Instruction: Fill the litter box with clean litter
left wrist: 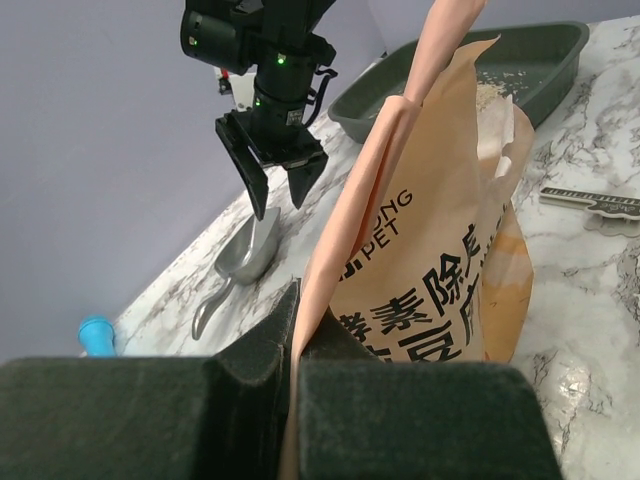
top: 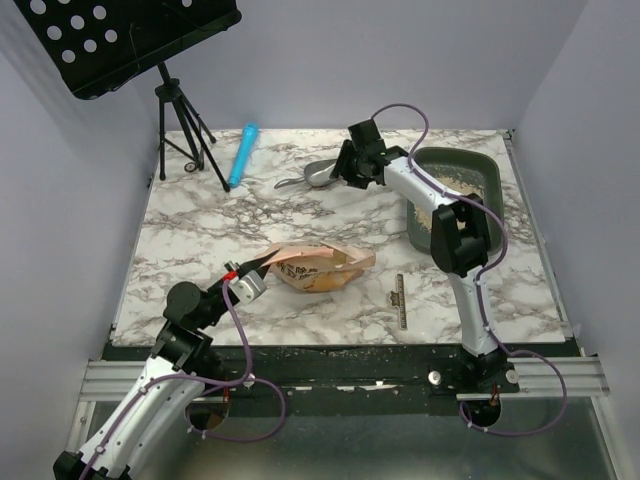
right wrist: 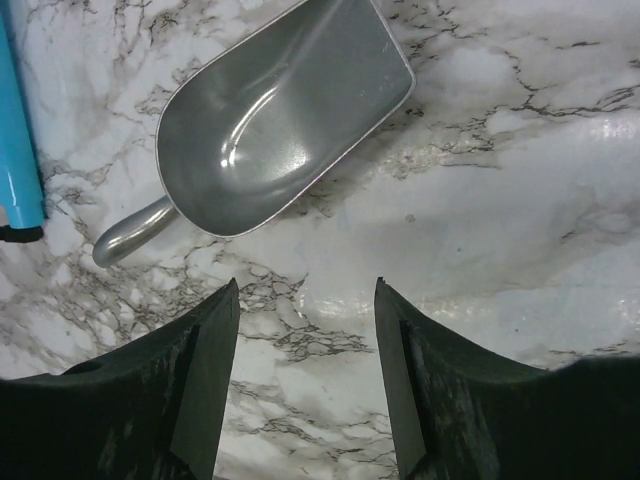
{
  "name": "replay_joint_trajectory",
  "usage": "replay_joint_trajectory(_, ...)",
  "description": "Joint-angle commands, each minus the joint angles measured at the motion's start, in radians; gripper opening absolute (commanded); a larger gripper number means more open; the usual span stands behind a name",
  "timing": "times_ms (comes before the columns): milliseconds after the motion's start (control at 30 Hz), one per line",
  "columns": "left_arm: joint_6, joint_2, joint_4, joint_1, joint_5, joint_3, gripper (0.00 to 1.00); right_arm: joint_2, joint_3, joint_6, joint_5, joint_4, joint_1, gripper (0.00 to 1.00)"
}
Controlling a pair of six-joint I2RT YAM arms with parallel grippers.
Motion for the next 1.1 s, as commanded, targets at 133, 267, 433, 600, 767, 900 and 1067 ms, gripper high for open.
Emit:
replay_joint_trajectory(133,0.014,0.034,0.089,-0.005,-0.007,0.023,0.03,0.076,0.002,0.273,-0.067,0.058,-0.01,0.64)
replay_joint_trajectory(267,0.019,0.031,0.08,-0.007,-0.014,0.022,0.04,0.094,-0.026,0.365,-0.06,0.078,-0.013,0.64)
replay_joint_trajectory(433,0.024,0.042,0.072,-0.007,-0.019,0.025,0.04,0.099,-0.082,0.451,-0.058,0.154,-0.016,0.64)
replay_joint_trajectory(600,0.025,0.042,0.072,-0.007,-0.019,0.025,0.03,0.122,-0.095,0.526,-0.043,0.18,-0.021,0.64)
replay_joint_trajectory(767,0.024,0.042,0.075,-0.007,-0.013,0.023,0.03,0.14,-0.095,0.586,-0.043,0.201,-0.027,0.64)
replay_joint_trajectory(900,0.02,0.039,0.08,-0.007,-0.01,0.023,0.03,0.161,-0.07,0.613,-0.009,0.209,-0.03,0.64)
replay_joint_trajectory(1067,0.017,0.037,0.083,-0.007,-0.007,0.023,0.03,0.189,-0.024,0.616,-0.008,0.206,-0.03,0.64)
